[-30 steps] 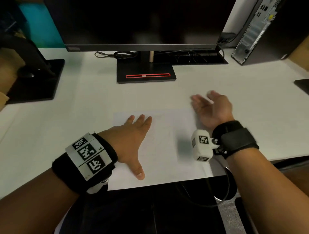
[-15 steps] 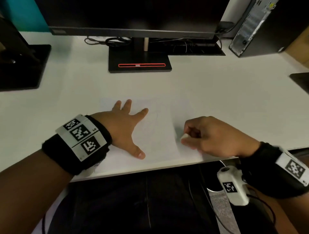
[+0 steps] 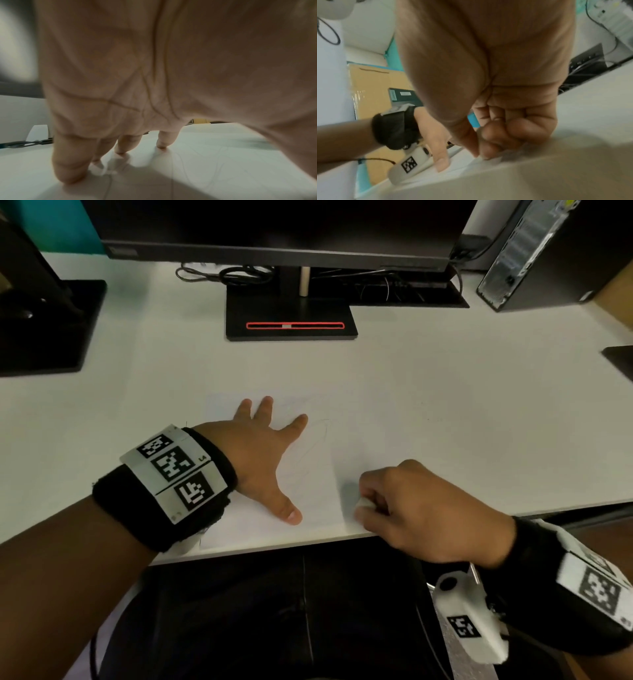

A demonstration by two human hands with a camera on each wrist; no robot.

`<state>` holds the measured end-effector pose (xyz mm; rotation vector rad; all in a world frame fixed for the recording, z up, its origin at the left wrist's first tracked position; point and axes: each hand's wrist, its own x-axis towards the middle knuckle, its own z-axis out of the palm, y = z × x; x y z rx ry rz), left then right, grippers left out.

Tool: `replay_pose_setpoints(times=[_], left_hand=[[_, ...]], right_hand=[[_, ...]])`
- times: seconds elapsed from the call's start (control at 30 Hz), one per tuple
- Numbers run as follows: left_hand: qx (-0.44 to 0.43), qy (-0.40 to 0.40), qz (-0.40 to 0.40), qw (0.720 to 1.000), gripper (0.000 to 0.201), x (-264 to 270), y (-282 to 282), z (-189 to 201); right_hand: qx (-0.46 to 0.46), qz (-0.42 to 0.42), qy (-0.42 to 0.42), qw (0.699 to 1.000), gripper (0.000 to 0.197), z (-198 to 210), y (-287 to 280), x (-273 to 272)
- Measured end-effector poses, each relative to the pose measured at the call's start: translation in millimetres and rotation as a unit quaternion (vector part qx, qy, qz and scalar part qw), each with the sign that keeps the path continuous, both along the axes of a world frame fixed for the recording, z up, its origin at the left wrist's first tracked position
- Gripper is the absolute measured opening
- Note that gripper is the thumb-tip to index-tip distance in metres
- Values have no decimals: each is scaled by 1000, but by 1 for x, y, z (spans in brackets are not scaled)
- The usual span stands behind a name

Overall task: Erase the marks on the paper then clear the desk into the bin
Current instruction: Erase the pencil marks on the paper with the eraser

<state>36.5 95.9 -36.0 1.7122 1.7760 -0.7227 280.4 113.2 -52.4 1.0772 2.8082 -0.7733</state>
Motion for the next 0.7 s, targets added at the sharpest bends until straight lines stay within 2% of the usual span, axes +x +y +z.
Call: replay_pose_setpoints(times=[0.13, 0.27, 0.4, 0.57, 0.7], left_hand=[[2, 1, 3, 1000, 149, 1, 0, 0], [0, 1, 3, 1000, 150, 1, 0, -1], [7, 6, 3, 1000, 150, 0, 0, -3], [9, 7, 4, 1000, 150, 1, 0, -2], [9, 8, 9, 1000, 149, 2, 0, -1]], right_hand=[[11, -79, 3, 997, 27, 1, 17, 4], [0, -18, -3, 1000, 26, -1, -8, -13], [4, -79, 3, 997, 29, 2, 10, -7], [-6, -23, -3, 1000, 27, -1, -14, -20], [3, -83, 3, 997, 27, 1, 5, -13]])
